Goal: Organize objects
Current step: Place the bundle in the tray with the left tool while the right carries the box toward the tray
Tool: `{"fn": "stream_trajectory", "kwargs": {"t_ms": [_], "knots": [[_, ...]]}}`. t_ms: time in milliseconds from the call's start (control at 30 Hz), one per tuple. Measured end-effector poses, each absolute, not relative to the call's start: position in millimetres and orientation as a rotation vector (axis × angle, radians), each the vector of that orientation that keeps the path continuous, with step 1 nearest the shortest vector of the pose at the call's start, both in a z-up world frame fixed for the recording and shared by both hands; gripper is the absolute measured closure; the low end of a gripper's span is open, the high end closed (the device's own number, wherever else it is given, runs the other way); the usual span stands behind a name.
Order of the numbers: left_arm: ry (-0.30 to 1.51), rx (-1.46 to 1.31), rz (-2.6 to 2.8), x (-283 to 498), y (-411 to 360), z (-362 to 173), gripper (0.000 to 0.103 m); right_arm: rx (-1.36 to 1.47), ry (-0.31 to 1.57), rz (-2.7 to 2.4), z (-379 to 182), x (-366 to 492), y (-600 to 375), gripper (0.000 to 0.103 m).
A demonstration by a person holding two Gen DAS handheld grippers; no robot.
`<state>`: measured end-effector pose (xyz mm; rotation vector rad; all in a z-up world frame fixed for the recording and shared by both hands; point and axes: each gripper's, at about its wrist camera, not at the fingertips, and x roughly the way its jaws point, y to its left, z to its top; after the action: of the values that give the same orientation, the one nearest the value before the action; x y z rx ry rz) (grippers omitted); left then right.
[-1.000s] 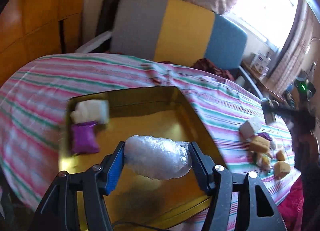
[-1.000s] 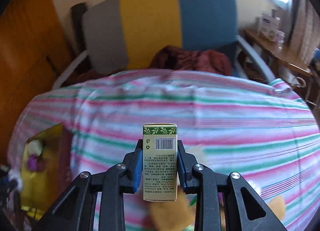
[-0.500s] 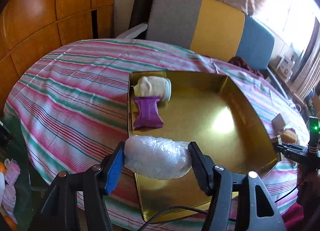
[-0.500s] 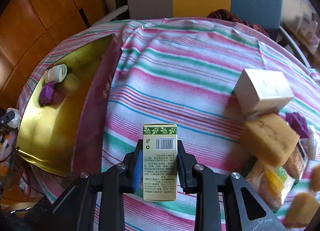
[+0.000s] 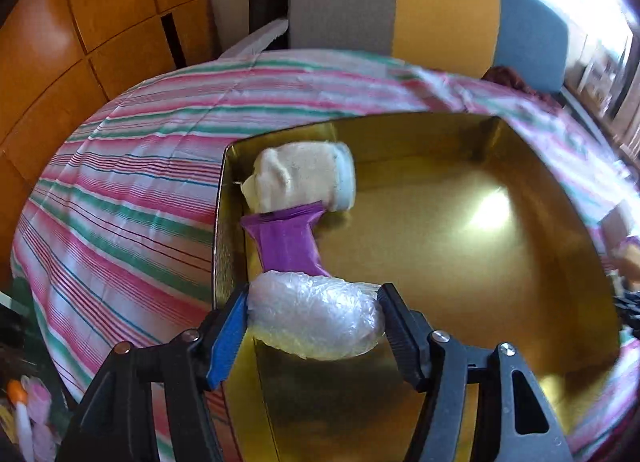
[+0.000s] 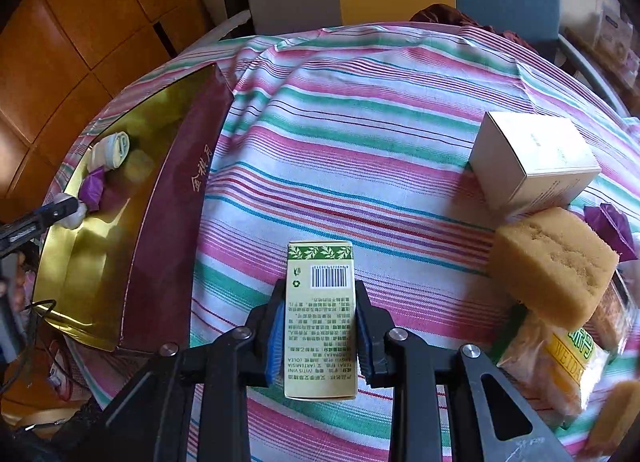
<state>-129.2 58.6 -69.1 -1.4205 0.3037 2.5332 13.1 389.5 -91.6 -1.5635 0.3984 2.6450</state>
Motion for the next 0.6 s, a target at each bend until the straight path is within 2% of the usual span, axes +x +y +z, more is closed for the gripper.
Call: {"fn": "stream_trajectory", "kwargs": {"t_ms": [167,367,600], "knots": [[0.367,-1.435,2.510,-129,68,-74,0.033,-1.555,0.378,2.660,-88,13,386,0.073],[0.338,-1.416,2.495,-120,61,-69,0.027,-1.556,0.375,2.639,-92,13,388,0.073],[0.317,-1.342,2.543,-103,43,-42,0.026,-1.541,0.357,2.633,-92,14,389,0.073]]}}
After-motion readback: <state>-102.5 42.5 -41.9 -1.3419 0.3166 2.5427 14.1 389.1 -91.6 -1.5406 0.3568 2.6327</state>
